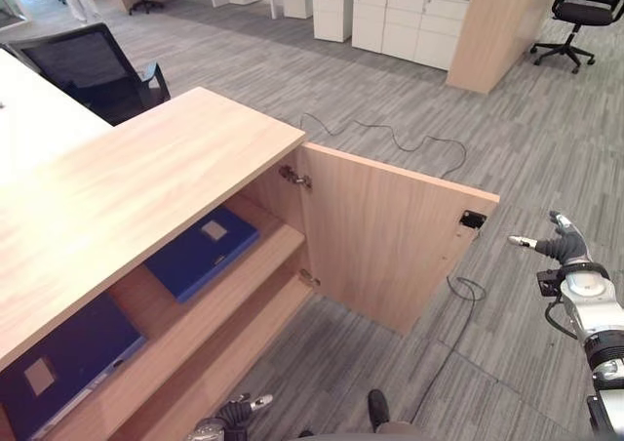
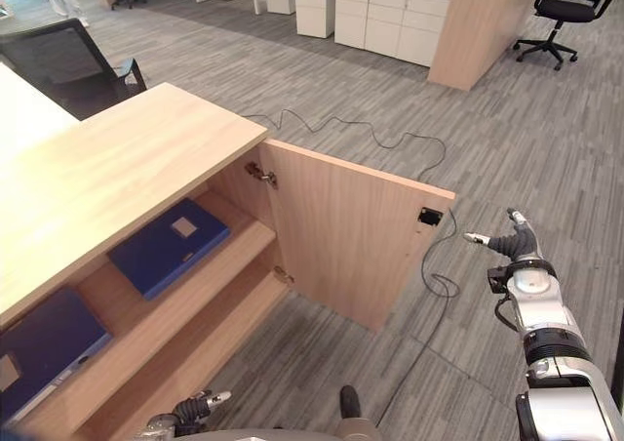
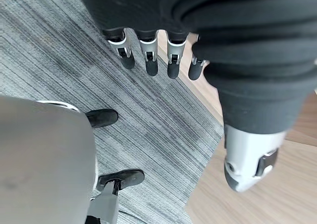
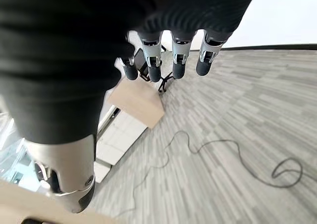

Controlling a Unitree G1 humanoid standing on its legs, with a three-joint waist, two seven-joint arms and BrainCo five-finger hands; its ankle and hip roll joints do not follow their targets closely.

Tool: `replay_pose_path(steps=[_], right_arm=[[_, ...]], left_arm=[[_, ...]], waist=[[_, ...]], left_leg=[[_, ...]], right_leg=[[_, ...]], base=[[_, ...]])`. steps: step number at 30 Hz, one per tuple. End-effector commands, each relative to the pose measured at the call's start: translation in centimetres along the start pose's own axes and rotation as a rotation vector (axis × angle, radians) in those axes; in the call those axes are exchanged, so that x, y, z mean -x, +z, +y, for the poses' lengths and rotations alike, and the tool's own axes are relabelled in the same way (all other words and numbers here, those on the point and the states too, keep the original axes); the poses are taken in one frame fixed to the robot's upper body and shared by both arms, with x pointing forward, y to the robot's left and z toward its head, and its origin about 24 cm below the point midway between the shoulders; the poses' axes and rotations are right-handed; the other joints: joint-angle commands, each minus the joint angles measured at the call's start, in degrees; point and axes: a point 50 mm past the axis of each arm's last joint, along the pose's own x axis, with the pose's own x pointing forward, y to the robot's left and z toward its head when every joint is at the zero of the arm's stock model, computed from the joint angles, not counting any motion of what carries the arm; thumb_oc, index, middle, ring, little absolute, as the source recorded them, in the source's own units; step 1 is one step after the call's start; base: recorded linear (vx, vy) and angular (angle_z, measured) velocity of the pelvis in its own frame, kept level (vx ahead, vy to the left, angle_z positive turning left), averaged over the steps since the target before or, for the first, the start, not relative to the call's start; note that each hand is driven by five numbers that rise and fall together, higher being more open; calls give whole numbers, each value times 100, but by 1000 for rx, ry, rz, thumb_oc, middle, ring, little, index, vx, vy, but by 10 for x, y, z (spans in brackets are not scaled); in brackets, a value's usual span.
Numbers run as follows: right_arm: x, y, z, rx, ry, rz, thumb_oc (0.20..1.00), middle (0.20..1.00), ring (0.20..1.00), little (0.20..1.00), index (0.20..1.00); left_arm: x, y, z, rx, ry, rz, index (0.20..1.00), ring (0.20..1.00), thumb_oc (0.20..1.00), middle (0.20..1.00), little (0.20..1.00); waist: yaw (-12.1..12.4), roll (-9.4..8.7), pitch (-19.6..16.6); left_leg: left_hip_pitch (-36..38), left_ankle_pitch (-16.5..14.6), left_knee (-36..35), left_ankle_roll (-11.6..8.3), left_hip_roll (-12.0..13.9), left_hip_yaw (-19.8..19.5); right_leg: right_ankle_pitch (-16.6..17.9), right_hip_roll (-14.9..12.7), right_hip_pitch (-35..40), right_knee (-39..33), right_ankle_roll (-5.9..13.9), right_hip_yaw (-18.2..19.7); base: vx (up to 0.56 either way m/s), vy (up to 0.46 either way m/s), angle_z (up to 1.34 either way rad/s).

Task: Put the empty folder in the office cabinet

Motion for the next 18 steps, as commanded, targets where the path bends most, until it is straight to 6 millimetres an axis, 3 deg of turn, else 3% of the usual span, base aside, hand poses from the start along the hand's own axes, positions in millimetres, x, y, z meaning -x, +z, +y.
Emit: replay_pose_path(steps=[1,4,11,12,18], right_arm=[[-10,28,-12,-12,-19,-94,1000,1000,1000,1000,1000],[-12,38,2,-85,31,-124,1000,1000,1000,1000,1000],[-5,28,56,-266,199,-69,1000,1000,1000,1000,1000],[-5,28,56,-266,199,-69,1000,1000,1000,1000,1000],[7,13,102,-252,359,10,1000,1000,1000,1000,1000]], left_arm=[[-1,3,4,-27,11,1,1000,1000,1000,1000,1000],[0,-2,4,-19,14,17,1000,1000,1000,1000,1000],[0,-8,-2,-7,1,35,1000,1000,1000,1000,1000],[0,-8,-2,-7,1,35,1000,1000,1000,1000,1000],[0,-11,-3,-15,-3,47,1000,1000,1000,1000,1000]], waist=[[217,-179,-250],[246,-190,-247],[306,-197,-256],[306,-197,-256],[345,-210,-258]], left_leg=[[-38,-609,275,2,104,-415],[-34,-593,255,-9,108,-427],[-21,-577,231,-30,111,-435],[-21,-577,231,-30,111,-435],[-13,-562,224,-28,103,-444]], right_leg=[[-277,221,20,120,162,71],[-279,228,39,103,151,59],[-295,226,82,86,127,30],[-295,226,83,86,127,30],[-296,231,101,76,108,35]], base=[[12,-3,6],[8,-1,3],[0,0,0],[0,0,0],[0,0,0]])
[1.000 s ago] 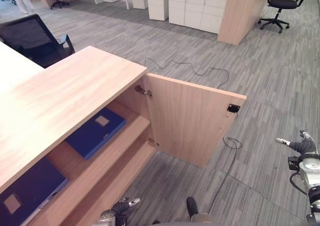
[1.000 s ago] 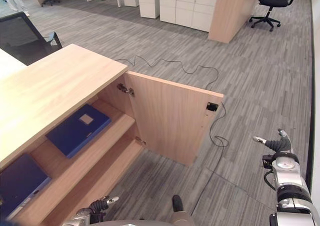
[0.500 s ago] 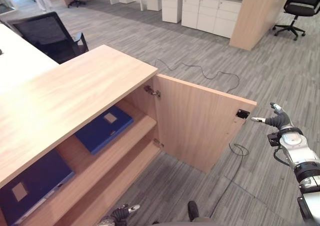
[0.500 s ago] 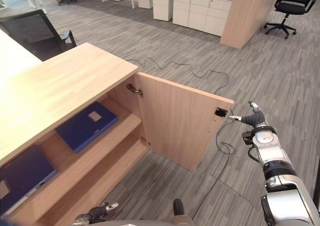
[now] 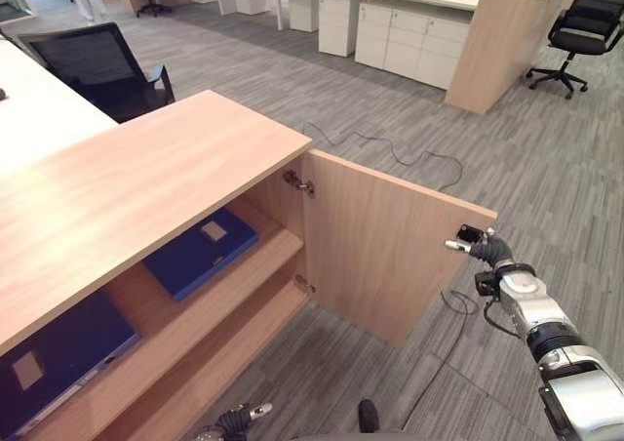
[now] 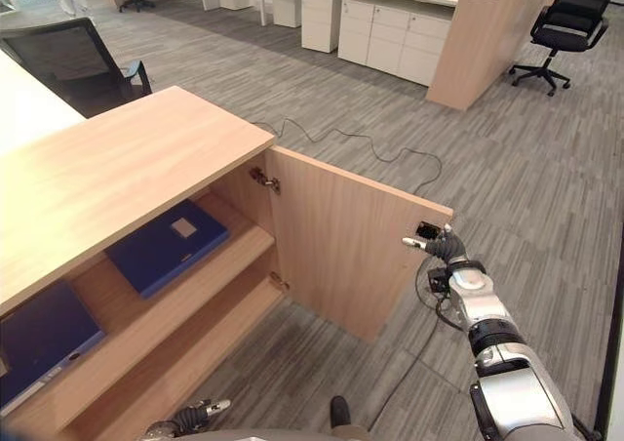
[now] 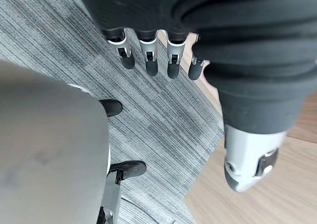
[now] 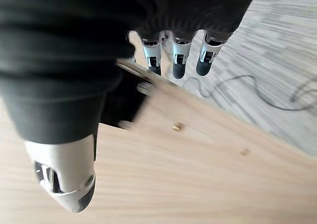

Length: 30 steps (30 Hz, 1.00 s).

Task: Put the empty folder in the office cabinet

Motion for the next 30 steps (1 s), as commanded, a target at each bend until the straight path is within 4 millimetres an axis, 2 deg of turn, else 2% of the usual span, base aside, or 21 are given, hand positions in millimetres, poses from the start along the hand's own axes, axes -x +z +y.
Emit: replay_pose_path(steps=[1,2,3,5,8,9,10,11,13,14,15,16,17,18,19,20,23,25,29,30], right_arm=[[-6,18,25,0,122,-62,1000,1000,1000,1000,1000],[-6,18,25,0,122,-62,1000,1000,1000,1000,1000],[-4,16,39,20,196,-67,1000,1000,1000,1000,1000],[1,22,54,22,282,-115,1000,1000,1000,1000,1000],[7,26,66,-21,343,-158,1000,1000,1000,1000,1000],[18,38,88,-95,449,-238,1000,1000,1000,1000,1000],[18,38,88,-95,449,-238,1000,1000,1000,1000,1000],[35,55,111,-190,592,-339,1000,1000,1000,1000,1000],[61,72,133,-319,761,-440,1000,1000,1000,1000,1000],[61,72,133,-319,761,-440,1000,1000,1000,1000,1000],[89,92,152,-452,945,-540,1000,1000,1000,1000,1000],[89,92,152,-452,946,-540,1000,1000,1000,1000,1000],[111,100,166,-573,1074,-577,1000,1000,1000,1000,1000],[111,100,166,-573,1074,-577,1000,1000,1000,1000,1000],[127,109,174,-635,1160,-610,1000,1000,1000,1000,1000],[135,113,176,-668,1207,-622,1000,1000,1000,1000,1000],[148,116,187,-762,1300,-601,1000,1000,1000,1000,1000],[165,114,204,-832,1429,-527,1000,1000,1000,1000,1000],[175,112,215,-828,1515,-478,1000,1000,1000,1000,1000],[175,106,220,-838,1529,-427,1000,1000,1000,1000,1000]], left_arm=[[-1,-5,-3,-19,-8,26,1000,1000,1000,1000,1000],[-1,-5,-3,-19,-7,26,1000,1000,1000,1000,1000],[-1,-4,-4,-21,-8,22,1000,1000,1000,1000,1000],[-1,-3,-4,-19,-8,16,1000,1000,1000,1000,1000],[-1,-4,-4,-9,-8,16,1000,1000,1000,1000,1000],[-1,-3,-3,2,-5,11,1000,1000,1000,1000,1000],[-1,-3,-3,2,-5,11,1000,1000,1000,1000,1000],[-1,-3,-2,12,2,11,1000,1000,1000,1000,1000],[-1,-3,-2,22,5,10,1000,1000,1000,1000,1000],[-1,-3,-2,22,5,10,1000,1000,1000,1000,1000],[-1,-3,-3,12,3,8,1000,1000,1000,1000,1000],[-1,-3,-3,11,4,8,1000,1000,1000,1000,1000],[-1,-4,-2,-7,3,10,1000,1000,1000,1000,1000],[-1,-4,-2,-7,3,10,1000,1000,1000,1000,1000],[-1,-3,-1,-20,14,1,1000,1000,1000,1000,1000],[-1,-2,-1,-22,17,-4,1000,1000,1000,1000,1000],[-1,-2,-1,-23,33,-5,1000,1000,1000,1000,1000],[-1,-1,-1,-18,39,-7,1000,1000,1000,1000,1000],[-1,-2,1,18,51,-7,1000,1000,1000,1000,1000],[0,-6,3,37,60,12,1000,1000,1000,1000,1000]], waist=[[196,27,-73],[195,27,-73],[200,24,-72],[196,23,-65],[186,27,-64],[172,27,-58],[172,27,-58],[156,30,-51],[137,24,-56],[137,25,-57],[131,24,-61],[134,18,-74],[143,13,-101],[142,13,-102],[150,13,-130],[155,10,-146],[168,-2,-175],[195,-16,-177],[221,-20,-157],[237,-25,-146]], left_leg=[[-10,-591,221,12,67,-413],[-9,-591,221,12,67,-413],[-4,-589,223,8,67,-409],[-4,-585,224,4,67,-411],[-2,-585,228,5,65,-405],[-4,-585,240,4,64,-386],[-3,-585,240,4,64,-386],[-2,-581,243,-2,67,-357],[3,-580,246,-11,73,-324],[5,-582,246,-11,73,-325],[21,-593,255,-15,82,-296],[5,-586,255,-16,78,-292],[6,-590,258,-16,80,-274],[6,-591,258,-16,80,-275],[12,-590,256,-19,76,-262],[11,-590,260,-19,78,-250],[1,-586,265,-20,75,-236],[-17,-572,268,-22,69,-238],[-44,-554,279,-18,53,-247],[-61,-542,283,-13,43,-255]], right_leg=[[-286,206,98,73,124,69],[-286,206,99,73,124,69],[-292,205,112,73,118,65],[-293,204,108,73,116,63],[-291,206,103,75,117,62],[-290,209,94,86,122,76],[-290,209,96,86,122,76],[-290,214,81,96,124,85],[-287,217,64,103,133,99],[-288,218,66,103,133,98],[-284,218,76,101,143,105],[-280,215,57,102,142,110],[-276,209,48,105,147,114],[-276,209,49,105,147,113],[-268,203,46,110,150,118],[-268,202,45,112,150,120],[-252,191,22,125,152,120],[-236,174,3,140,153,114],[-217,155,-24,159,158,83],[-208,142,-42,174,158,72]], base=[[0,0,0],[0,0,0],[0,0,0],[0,0,0],[-5,4,-1],[-10,8,-6],[-20,16,-6],[-10,11,-6],[-10,6,-14],[-8,5,-23],[-5,4,-22],[-9,10,-21],[-5,5,-16],[-5,19,-15],[-2,18,-13],[-5,22,-10],[-11,10,0],[-29,17,7],[-41,23,6],[-28,17,9]])
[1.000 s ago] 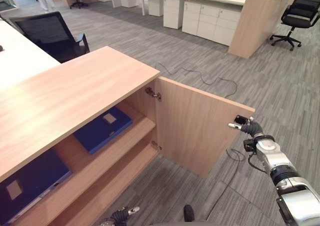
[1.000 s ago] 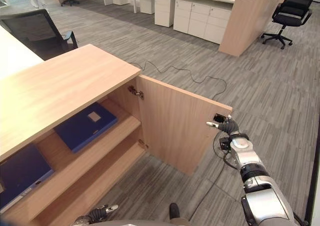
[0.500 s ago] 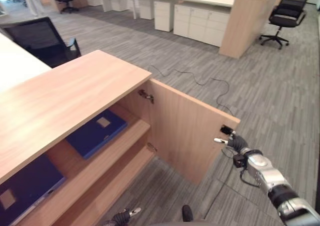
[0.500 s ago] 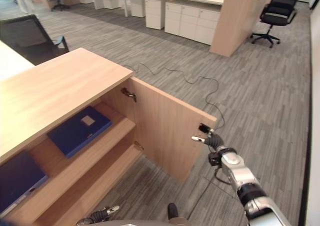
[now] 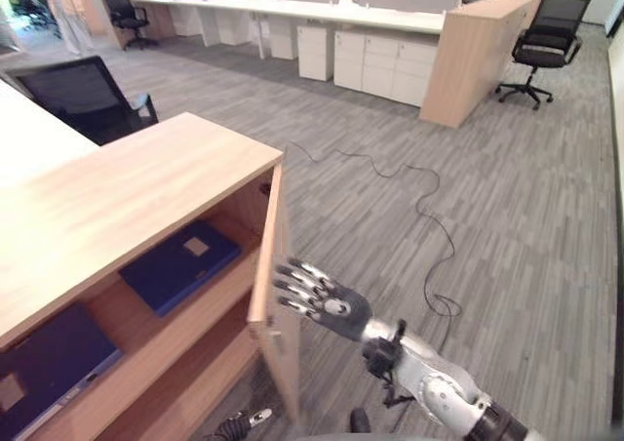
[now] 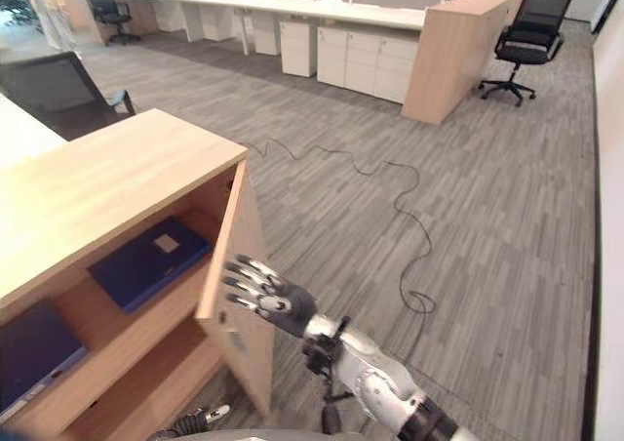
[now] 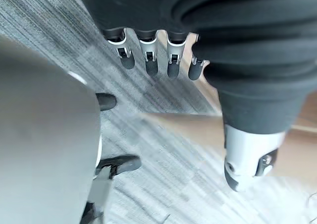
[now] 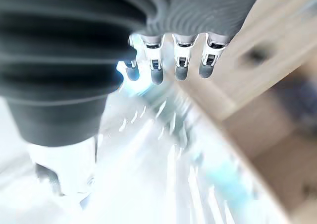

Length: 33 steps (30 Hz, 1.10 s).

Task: Put the empty folder in the office cabinet

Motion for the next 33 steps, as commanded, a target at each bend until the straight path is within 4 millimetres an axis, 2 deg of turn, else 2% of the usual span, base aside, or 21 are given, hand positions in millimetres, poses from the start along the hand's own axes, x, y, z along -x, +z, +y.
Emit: replay_pose_path(steps=[1,7,11,12,13,14,15,16,17,18,19,20,21,23,24,25,26,27,28,30,33], right_arm=[[-21,24,12,-22,121,-98,1000,1000,1000,1000,1000],[-16,-2,11,-71,118,28,1000,1000,1000,1000,1000],[-12,-4,4,-55,82,38,1000,1000,1000,1000,1000],[3,-2,-8,8,-1,41,1000,1000,1000,1000,1000],[3,-2,-8,8,-1,41,1000,1000,1000,1000,1000],[13,-1,-17,34,-72,27,1000,1000,1000,1000,1000],[38,-6,-42,93,-237,55,1000,1000,1000,1000,1000],[38,-6,-42,93,-237,55,1000,1000,1000,1000,1000],[68,-19,-65,145,-421,124,1000,1000,1000,1000,1000],[87,-29,-76,149,-528,160,1000,1000,1000,1000,1000],[87,-29,-76,149,-528,160,1000,1000,1000,1000,1000],[119,-50,-98,116,-754,227,1000,1000,1000,1000,1000],[119,-50,-98,116,-754,226,1000,1000,1000,1000,1000],[159,-82,-119,37,-1048,348,1000,1000,1000,1000,1000],[170,-90,-123,3,-1129,378,1000,1000,1000,1000,1000],[170,-90,-123,3,-1129,378,1000,1000,1000,1000,1000],[189,-101,-126,-64,-1249,422,1000,1000,1000,1000,1000],[198,-108,-126,-98,-1308,452,1000,1000,1000,1000,1000],[198,-108,-126,-98,-1307,451,1000,1000,1000,1000,1000],[217,-120,-123,-166,-1422,506,1000,1000,1000,1000,1000],[232,-134,-114,-217,-1494,574,1000,1000,1000,1000,1000]], left_arm=[[-2,6,1,-5,20,9,1000,1000,1000,1000,1000],[0,-5,6,29,17,52,1000,1000,1000,1000,1000],[0,-7,7,39,17,60,1000,1000,1000,1000,1000],[2,-18,5,-38,8,92,1000,1000,1000,1000,1000],[2,-18,5,-38,8,92,1000,1000,1000,1000,1000],[2,-21,3,-87,-4,103,1000,1000,1000,1000,1000],[1,-15,3,-149,-9,96,1000,1000,1000,1000,1000],[1,-15,3,-149,-9,96,1000,1000,1000,1000,1000],[0,-9,5,-198,-14,84,1000,1000,1000,1000,1000],[1,-11,5,-223,-20,95,1000,1000,1000,1000,1000],[1,-11,5,-223,-20,95,1000,1000,1000,1000,1000],[0,-7,6,-258,-18,91,1000,1000,1000,1000,1000],[0,-7,6,-258,-18,91,1000,1000,1000,1000,1000],[2,-17,6,-256,-14,129,1000,1000,1000,1000,1000],[2,-21,6,-238,-12,140,1000,1000,1000,1000,1000],[2,-21,6,-238,-12,140,1000,1000,1000,1000,1000],[4,-28,5,-212,-11,158,1000,1000,1000,1000,1000],[5,-33,6,-196,-3,172,1000,1000,1000,1000,1000],[5,-32,6,-196,-3,171,1000,1000,1000,1000,1000],[7,-37,11,-163,19,182,1000,1000,1000,1000,1000],[6,-33,10,-165,28,174,1000,1000,1000,1000,1000]], waist=[[148,-13,310],[217,-1,327],[225,-3,355],[245,-7,482],[245,-7,481],[240,11,571],[138,59,726],[141,57,715],[-50,115,710],[-156,133,673],[-154,133,671],[-208,112,659],[-222,110,665],[-176,160,561],[-137,177,508],[-139,177,509],[-34,186,430],[25,186,412],[16,186,419],[183,157,409],[212,123,455]], left_leg=[[50,-567,288,207,-178,-215],[-3,-501,265,234,-249,-339],[-40,-476,278,250,-279,-392],[-109,-403,297,276,-326,-575],[-109,-403,297,276,-327,-575],[-161,-344,296,289,-345,-715],[-211,-240,259,288,-406,-1158],[-225,-237,261,287,-407,-1154],[-208,-152,165,265,-419,-1530],[-236,-113,144,252,-436,-1710],[-238,-113,144,252,-436,-1708],[-307,-54,147,214,-492,-1968],[-302,-52,148,215,-493,-1983],[-491,40,144,78,-488,-2428],[-500,39,140,33,-474,-2496],[-499,39,139,33,-474,-2498],[-529,18,209,-21,-468,-2646],[-525,-11,249,-58,-464,-2750],[-520,-12,251,-59,-465,-2761],[-521,-53,369,-127,-428,-3016],[-579,-108,533,-246,-373,-3250]], right_leg=[[-187,-120,144,174,178,-26],[-187,-225,112,234,188,-138],[-207,-265,80,304,189,-167],[-364,-352,-11,637,186,-230],[-364,-352,-11,637,186,-231],[-484,-386,-102,891,198,-241],[-641,-383,-205,1387,236,2],[-634,-383,-219,1384,236,7],[-858,-111,-258,1617,205,660],[-951,119,-324,1649,185,1116],[-951,119,-327,1650,185,1117],[-993,252,-289,1462,122,1356],[-992,246,-275,1451,122,1341],[-1027,235,-116,1163,14,1042],[-1002,221,-14,1007,-4,904],[-1001,220,-12,1006,-4,902],[-1020,210,173,798,-54,694],[-1047,208,270,708,-86,581],[-1047,206,281,702,-87,570],[-1111,202,474,588,-158,236],[-1210,242,581,542,-241,-60]], base=[[-57,41,15],[-40,39,9],[-52,37,13],[-73,31,30],[-127,44,41],[-124,15,58],[-125,15,77],[-67,0,95],[12,-5,132],[14,-5,142],[19,-61,157],[10,-57,111],[21,-123,99],[48,-221,105],[55,-183,106],[106,-167,92],[97,-169,78],[98,-169,75],[62,-185,66],[54,-230,56],[11,-187,66]])
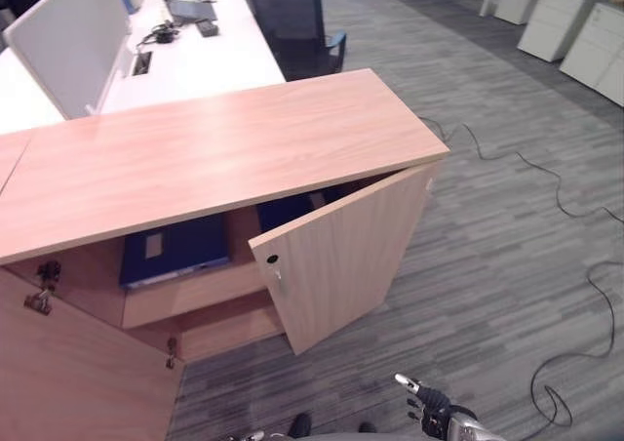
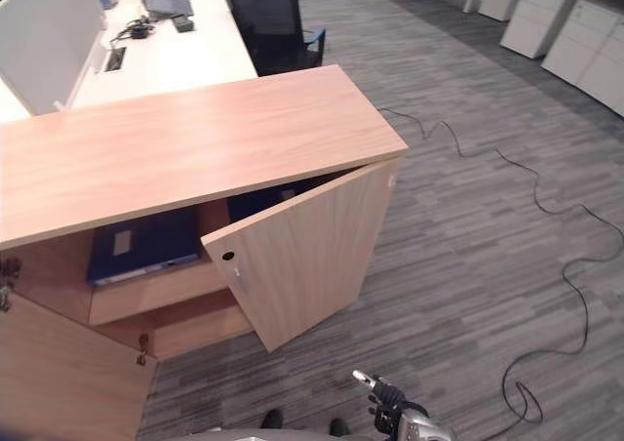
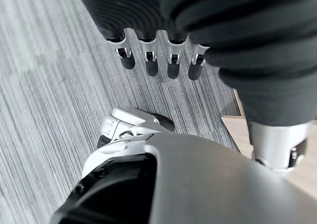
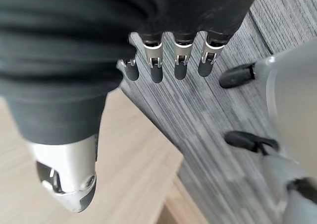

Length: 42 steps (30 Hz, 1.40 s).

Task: Put the empty folder in the office cabinet

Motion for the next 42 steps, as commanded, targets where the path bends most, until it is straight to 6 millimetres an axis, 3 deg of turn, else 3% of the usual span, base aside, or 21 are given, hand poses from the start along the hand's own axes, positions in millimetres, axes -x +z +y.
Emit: replay_pose_path(steps=[1,5,10,12,13,14,15,17,19,21,24,25,27,30,32,33,37,38,39,40,42], right_arm=[[-2,-4,8,25,-17,9,1000,1000,1000,1000,1000],[0,-17,-1,-36,-77,52,1000,1000,1000,1000,1000],[4,-34,-7,49,-95,109,1000,1000,1000,1000,1000],[3,-24,-9,84,-100,83,1000,1000,1000,1000,1000],[3,-24,-9,84,-100,83,1000,1000,1000,1000,1000],[2,-13,-11,115,-107,65,1000,1000,1000,1000,1000],[1,-11,-12,128,-107,65,1000,1000,1000,1000,1000],[2,-11,-13,130,-112,69,1000,1000,1000,1000,1000],[2,-13,-14,133,-112,78,1000,1000,1000,1000,1000],[7,-28,-24,152,-133,130,1000,1000,1000,1000,1000],[9,-31,-30,133,-153,133,1000,1000,1000,1000,1000],[10,-30,-35,105,-172,120,1000,1000,1000,1000,1000],[11,-28,-40,74,-196,108,1000,1000,1000,1000,1000],[13,-25,-47,48,-226,92,1000,1000,1000,1000,1000],[14,-22,-52,41,-243,79,1000,1000,1000,1000,1000],[14,-18,-54,27,-250,67,1000,1000,1000,1000,1000],[16,-16,-61,-110,-295,20,1000,1000,1000,1000,1000],[21,-14,-74,-195,-319,-16,1000,1000,1000,1000,1000],[25,-18,-81,-254,-348,-20,1000,1000,1000,1000,1000],[25,-19,-81,-253,-348,-18,1000,1000,1000,1000,1000],[27,-15,-88,-292,-367,-23,1000,1000,1000,1000,1000]], left_arm=[[-1,-2,-5,17,4,25,1000,1000,1000,1000,1000],[-1,10,-1,21,22,-8,1000,1000,1000,1000,1000],[-2,30,-3,20,20,-60,1000,1000,1000,1000,1000],[-3,41,-6,37,21,-93,1000,1000,1000,1000,1000],[-3,41,-6,36,21,-93,1000,1000,1000,1000,1000],[-3,41,-4,57,26,-98,1000,1000,1000,1000,1000],[-2,38,-1,69,34,-92,1000,1000,1000,1000,1000],[-2,29,3,92,45,-71,1000,1000,1000,1000,1000],[-2,25,2,105,45,-64,1000,1000,1000,1000,1000],[-1,14,-1,153,49,-44,1000,1000,1000,1000,1000],[-1,11,0,184,60,-46,1000,1000,1000,1000,1000],[-1,15,1,202,70,-64,1000,1000,1000,1000,1000],[-1,22,0,219,71,-97,1000,1000,1000,1000,1000],[-1,36,2,238,84,-160,1000,1000,1000,1000,1000],[0,54,3,225,94,-223,1000,1000,1000,1000,1000],[2,73,6,219,104,-294,1000,1000,1000,1000,1000],[15,122,21,187,160,-490,1000,1000,1000,1000,1000],[45,141,79,234,224,-671,1000,1000,1000,1000,1000],[75,165,94,166,250,-860,1000,1000,1000,1000,1000],[76,164,95,166,252,-857,1000,1000,1000,1000,1000],[97,153,84,77,202,-965,1000,1000,1000,1000,1000]], waist=[[105,-232,-136],[134,-274,-81],[166,-269,45],[147,-225,232],[131,-226,218],[136,-203,323],[133,-211,338],[142,-221,335],[124,-231,312],[100,-186,166],[98,-72,49],[109,29,8],[114,99,-17],[141,186,-63],[166,248,-56],[153,290,-72],[119,251,-189],[217,254,-214],[298,258,-214],[288,244,-220],[415,267,-223]], left_leg=[[-62,-526,439,227,-487,396],[-135,-617,640,110,-392,224],[-285,-607,887,-86,-333,-107],[-627,-496,967,-112,-275,330],[-651,-481,967,-110,-286,315],[-859,-566,1098,-28,-23,1501],[-841,-672,1204,-7,131,2016],[-754,-845,1452,-10,271,2423],[-704,-867,1476,-19,323,2503],[-230,-683,1052,-125,882,2789],[-84,-361,629,-254,1186,2867],[-69,19,305,-382,1439,2980],[-173,330,129,-478,1657,3051],[-308,457,-20,-591,1787,2863],[-378,477,-17,-638,1722,2486],[-369,277,12,-622,1645,2315],[-222,-201,42,-448,1165,2372],[-191,-263,28,-376,982,2392],[-221,-360,12,-239,789,2359],[-218,-360,13,-232,774,2359],[-176,-641,-21,33,239,2420]], right_leg=[[-213,-163,-505,509,241,282],[-278,-96,-361,447,152,-35],[-436,-56,-246,473,38,-536],[-488,-180,-250,484,48,-930],[-482,-188,-267,482,53,-945],[-454,-301,-320,494,97,-1109],[-424,-349,-343,492,106,-1165],[-390,-419,-345,467,79,-1206],[-383,-451,-363,467,66,-1239],[-436,-578,-342,457,41,-1524],[-506,-659,-344,525,46,-1778],[-540,-757,-311,558,56,-2019],[-543,-862,-264,531,103,-2202],[-485,-1028,-181,511,222,-2258],[-404,-1147,-131,506,298,-2223],[-336,-1246,-103,484,378,-2189],[149,-1858,-7,414,734,-2125],[335,-2055,29,388,852,-2237],[535,-2237,36,390,932,-2357],[540,-2251,43,384,940,-2359],[1142,-2717,21,260,1232,-2482]], base=[[14,-195,71],[24,-164,54],[-15,-137,52],[-115,0,74],[-148,47,109],[-122,49,109],[-140,61,105],[-54,53,44],[-24,60,36],[13,146,60],[16,146,64],[-7,265,104],[-9,273,108],[44,306,82],[72,376,53],[92,445,33],[115,483,13],[80,513,1],[35,321,3],[23,322,6],[92,520,25]])
